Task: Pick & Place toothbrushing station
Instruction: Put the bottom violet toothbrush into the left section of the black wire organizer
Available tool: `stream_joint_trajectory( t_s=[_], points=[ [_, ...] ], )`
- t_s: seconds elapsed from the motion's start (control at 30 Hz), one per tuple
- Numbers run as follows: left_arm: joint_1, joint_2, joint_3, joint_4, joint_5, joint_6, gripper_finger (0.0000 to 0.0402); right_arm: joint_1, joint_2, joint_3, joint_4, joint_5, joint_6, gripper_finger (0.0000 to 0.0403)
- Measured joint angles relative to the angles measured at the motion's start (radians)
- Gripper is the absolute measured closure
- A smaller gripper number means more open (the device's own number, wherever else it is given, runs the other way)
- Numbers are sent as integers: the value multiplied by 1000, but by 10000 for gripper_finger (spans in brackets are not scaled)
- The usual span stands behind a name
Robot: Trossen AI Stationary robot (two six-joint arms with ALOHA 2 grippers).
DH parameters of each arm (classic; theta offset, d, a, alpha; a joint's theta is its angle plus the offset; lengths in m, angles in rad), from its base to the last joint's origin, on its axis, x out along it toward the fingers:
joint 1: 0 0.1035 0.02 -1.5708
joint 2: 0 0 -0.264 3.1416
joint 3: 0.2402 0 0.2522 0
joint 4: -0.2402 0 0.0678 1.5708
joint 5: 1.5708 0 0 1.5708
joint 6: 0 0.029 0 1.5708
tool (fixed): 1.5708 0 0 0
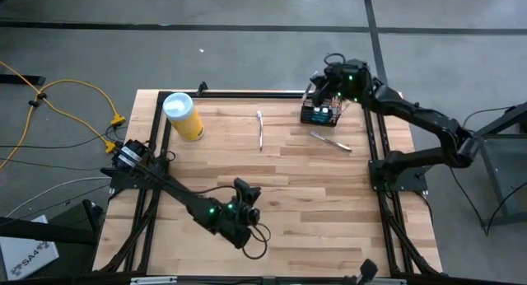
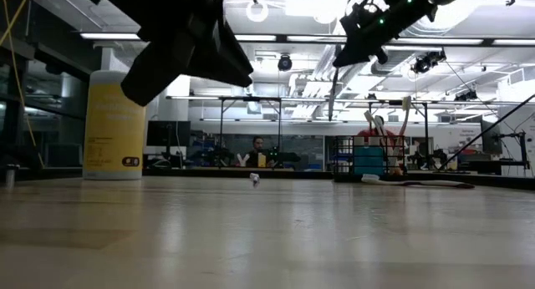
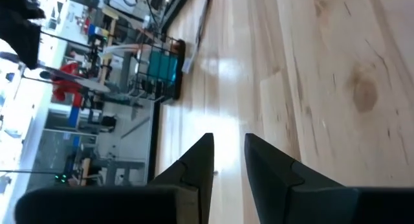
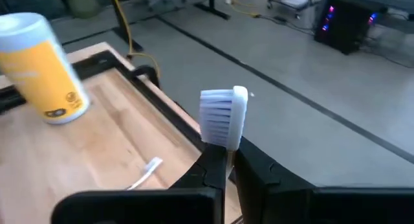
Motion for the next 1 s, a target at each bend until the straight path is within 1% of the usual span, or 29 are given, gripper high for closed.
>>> stream_joint_trajectory(
  t_s=[0.1,0.2,0.4,0.77,1.0],
  points=[
    [13,0,0,-7,28,-15,321,-48,37,40,-21,-16,-3,396],
    [22,0,0,-9,53,-15,321,-91,76,51,-27,-47,-11,396],
    [30,0,0,-9,58,-18,321,-130,144,56,-27,-56,-29,396],
    [29,0,0,-11,58,-18,321,-130,196,55,-71,-49,-61,396],
    [29,0,0,-11,58,-22,321,-116,257,55,-80,-21,-62,397]
  ],
)
